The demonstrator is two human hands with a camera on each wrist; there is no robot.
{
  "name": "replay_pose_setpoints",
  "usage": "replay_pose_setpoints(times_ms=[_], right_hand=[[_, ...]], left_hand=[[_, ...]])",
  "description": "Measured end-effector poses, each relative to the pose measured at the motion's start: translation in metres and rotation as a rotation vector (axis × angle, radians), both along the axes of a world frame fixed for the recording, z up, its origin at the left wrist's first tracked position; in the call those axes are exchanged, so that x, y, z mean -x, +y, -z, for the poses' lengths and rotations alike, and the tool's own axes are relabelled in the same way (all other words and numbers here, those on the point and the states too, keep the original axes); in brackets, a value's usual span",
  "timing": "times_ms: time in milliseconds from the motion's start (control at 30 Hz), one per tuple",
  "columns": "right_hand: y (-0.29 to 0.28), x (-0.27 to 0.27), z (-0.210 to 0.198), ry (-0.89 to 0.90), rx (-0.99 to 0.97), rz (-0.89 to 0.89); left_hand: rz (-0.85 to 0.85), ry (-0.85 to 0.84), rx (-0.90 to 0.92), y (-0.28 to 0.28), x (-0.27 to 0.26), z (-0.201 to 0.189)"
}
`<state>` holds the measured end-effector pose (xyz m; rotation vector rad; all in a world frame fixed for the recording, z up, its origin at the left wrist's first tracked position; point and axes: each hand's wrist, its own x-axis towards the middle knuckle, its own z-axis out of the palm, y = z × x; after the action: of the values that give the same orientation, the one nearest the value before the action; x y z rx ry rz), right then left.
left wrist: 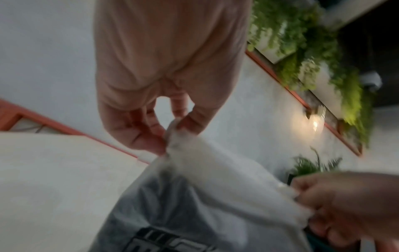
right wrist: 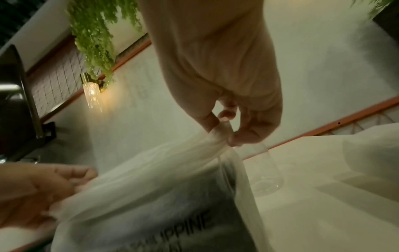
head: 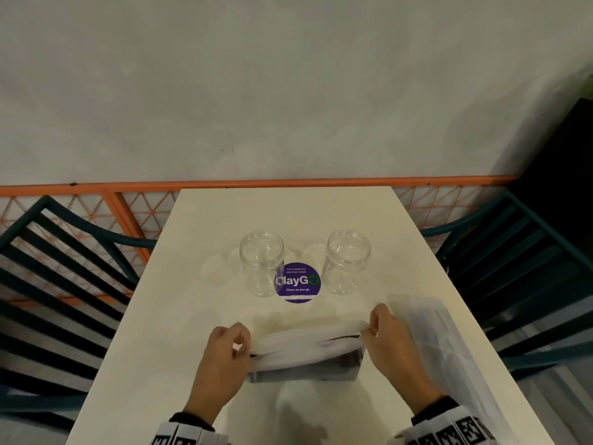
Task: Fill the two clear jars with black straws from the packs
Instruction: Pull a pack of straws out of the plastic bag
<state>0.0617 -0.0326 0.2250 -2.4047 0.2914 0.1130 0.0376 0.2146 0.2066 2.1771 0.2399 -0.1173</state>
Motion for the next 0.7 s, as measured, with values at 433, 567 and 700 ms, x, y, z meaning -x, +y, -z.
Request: replay_pose_setpoints(times_ms=[433,567,700], right_hand=[[0.02,0.005,0.019,-0.168,-0.017,-0.022],[0.002,-0.004,0.017,-0.123,-0.104,0.05],[-0.007,-0.006,0.02,0.069,-0.387,0.046]], left_hand=[[-0.188,-0.171,-0.104,-0.015,-0.006,0.003],[-0.211,-0.154,-0.044,-0.005,-0.005,0.004],[-0.236,-0.088,0.066,0.003,-0.003,0.009]])
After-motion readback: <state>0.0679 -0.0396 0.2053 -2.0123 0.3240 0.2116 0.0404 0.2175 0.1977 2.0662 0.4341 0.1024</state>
